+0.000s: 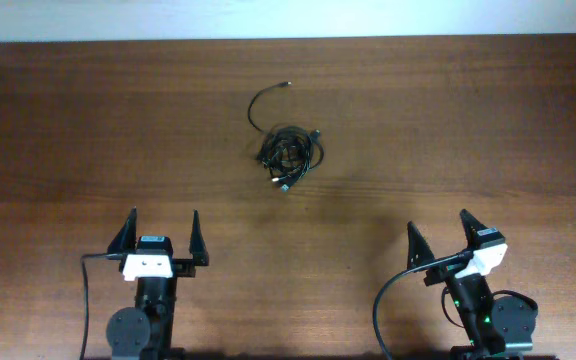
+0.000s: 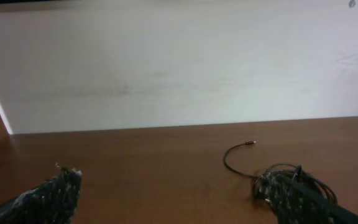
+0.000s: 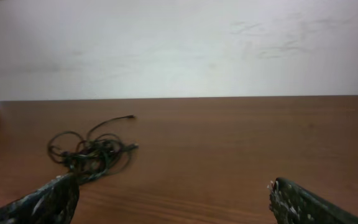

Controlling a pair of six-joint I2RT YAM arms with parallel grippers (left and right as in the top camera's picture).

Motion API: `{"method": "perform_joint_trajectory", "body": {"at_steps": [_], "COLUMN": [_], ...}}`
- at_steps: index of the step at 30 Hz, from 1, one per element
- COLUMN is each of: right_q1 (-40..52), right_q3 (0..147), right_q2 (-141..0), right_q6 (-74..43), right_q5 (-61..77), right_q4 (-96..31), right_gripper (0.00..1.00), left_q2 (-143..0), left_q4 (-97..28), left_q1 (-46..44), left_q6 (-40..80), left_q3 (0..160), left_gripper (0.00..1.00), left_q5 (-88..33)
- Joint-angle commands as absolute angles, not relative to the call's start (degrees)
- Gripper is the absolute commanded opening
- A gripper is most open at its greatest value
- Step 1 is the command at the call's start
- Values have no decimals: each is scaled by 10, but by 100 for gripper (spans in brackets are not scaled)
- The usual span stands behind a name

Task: Untangle cables

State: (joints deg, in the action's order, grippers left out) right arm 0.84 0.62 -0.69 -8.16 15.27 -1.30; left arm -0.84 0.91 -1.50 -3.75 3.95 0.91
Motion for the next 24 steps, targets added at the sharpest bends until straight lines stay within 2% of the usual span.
{"method": "perform_joint_trajectory", "body": {"at_steps": [1,8,14,20,24], "right_q1": [11,11,11,11,11], "right_q3": [28,139,317,579,748], "right_q2": [-7,-65,-232,-420,-562], "right_q6": [-95,-101,-100,-53,-1], "right_q5": [221,240,240,238,237], "right_q4": [-17,-89,-210,-433,-596], "right_gripper": [99,99,99,99,99], "left_q2": [-11,-149,-331,-550,-714], "left_q4": [5,-10,-49,-221,-407], "left_q1": [-17,-17,-17,-17,-17], "left_q6": [-48,-48,-48,-48,-49], "left_q3": [72,162,301,544,766], "left_gripper": [99,99,99,99,99], "left_q5": [12,1,-50,-117,-140]}}
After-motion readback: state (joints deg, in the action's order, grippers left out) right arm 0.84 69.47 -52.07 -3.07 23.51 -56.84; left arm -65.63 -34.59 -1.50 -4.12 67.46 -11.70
